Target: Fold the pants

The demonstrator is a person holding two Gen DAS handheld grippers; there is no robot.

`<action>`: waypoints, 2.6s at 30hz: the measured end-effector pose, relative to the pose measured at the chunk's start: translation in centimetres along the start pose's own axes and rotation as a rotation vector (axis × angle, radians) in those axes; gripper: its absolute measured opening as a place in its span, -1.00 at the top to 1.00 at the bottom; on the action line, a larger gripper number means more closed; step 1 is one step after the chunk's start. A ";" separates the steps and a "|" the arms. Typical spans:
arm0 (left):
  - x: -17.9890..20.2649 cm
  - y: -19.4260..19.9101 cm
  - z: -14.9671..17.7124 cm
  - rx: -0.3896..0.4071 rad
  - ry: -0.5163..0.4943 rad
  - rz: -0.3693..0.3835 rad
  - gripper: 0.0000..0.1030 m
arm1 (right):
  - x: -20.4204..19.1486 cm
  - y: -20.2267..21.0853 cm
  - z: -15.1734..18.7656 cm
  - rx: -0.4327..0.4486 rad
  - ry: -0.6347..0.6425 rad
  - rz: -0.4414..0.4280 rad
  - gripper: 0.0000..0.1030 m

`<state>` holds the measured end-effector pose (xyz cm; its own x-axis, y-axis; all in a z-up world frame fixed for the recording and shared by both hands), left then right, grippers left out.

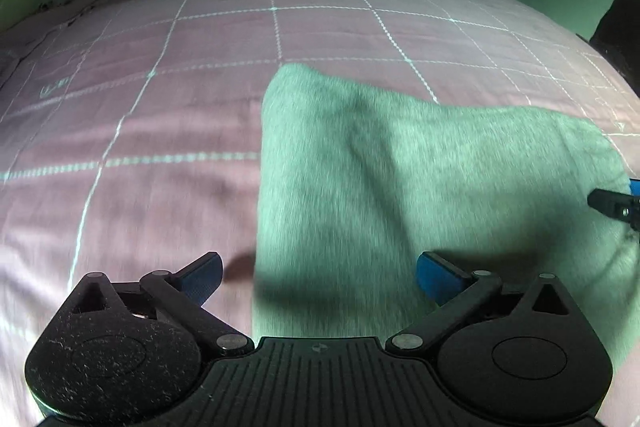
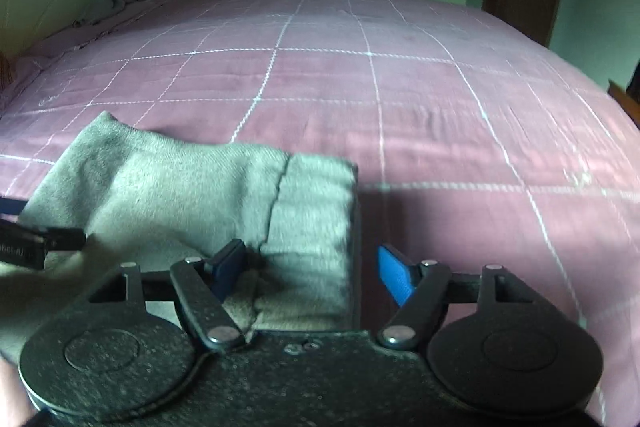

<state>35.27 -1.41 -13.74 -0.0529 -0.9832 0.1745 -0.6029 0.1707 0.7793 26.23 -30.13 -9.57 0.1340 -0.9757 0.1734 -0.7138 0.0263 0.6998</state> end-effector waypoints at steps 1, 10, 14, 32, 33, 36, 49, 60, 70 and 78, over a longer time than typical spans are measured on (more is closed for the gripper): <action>-0.3 0.4 0.5 0.002 0.007 0.001 -1.00 | 0.0 0.4 0.0 0.000 -0.012 -0.002 -0.39; -1.3 3.3 2.8 0.010 -0.043 0.067 -1.00 | 0.2 1.9 2.1 -0.087 -0.136 -0.112 -0.40; -4.4 3.6 1.6 -0.024 0.090 0.267 -0.82 | 3.2 3.9 2.9 0.004 -0.328 -0.295 -0.39; -5.1 -6.2 0.1 -0.238 0.357 0.812 0.13 | 8.1 -4.9 4.8 0.003 -0.643 -0.885 -0.46; -5.0 -6.3 0.0 -0.232 0.371 0.833 0.14 | 7.8 -5.1 4.4 0.004 -0.617 -0.884 -0.42; -5.0 -6.7 -0.1 -0.218 0.413 0.868 0.36 | 7.2 -5.5 3.2 0.032 -0.533 -0.871 -0.27; -6.0 -4.8 -11.0 -0.024 0.381 0.919 0.46 | 7.1 -7.0 -8.3 0.152 -0.401 -0.940 -0.01; -7.4 -7.7 -8.4 -0.019 0.222 0.479 -0.43 | 7.4 -13.6 -8.8 -0.051 -0.455 -0.703 -0.41; -5.6 3.7 -3.7 0.181 0.086 0.085 -0.85 | 5.9 -4.2 -5.0 0.094 -0.307 -0.452 -0.45; -2.9 16.2 6.3 0.238 0.038 0.029 -1.00 | 0.1 11.0 0.8 0.184 -0.059 -0.159 -0.93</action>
<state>20.65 3.79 -5.39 -0.0455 -0.9742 0.2212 -0.7721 0.1748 0.6110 17.87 -30.08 -2.41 0.2181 -0.9756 0.0260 -0.8005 -0.1636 0.5765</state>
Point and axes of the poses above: each gripper's, at about its wrist camera, not at the fingertips, and y roughly against the way its jaws point, x to its right, z to its underside, the point moved 6 cm from there along -y, roughly the way its jaws point, and after that the axes turned 11 degrees about y, right-handed, at the moved point
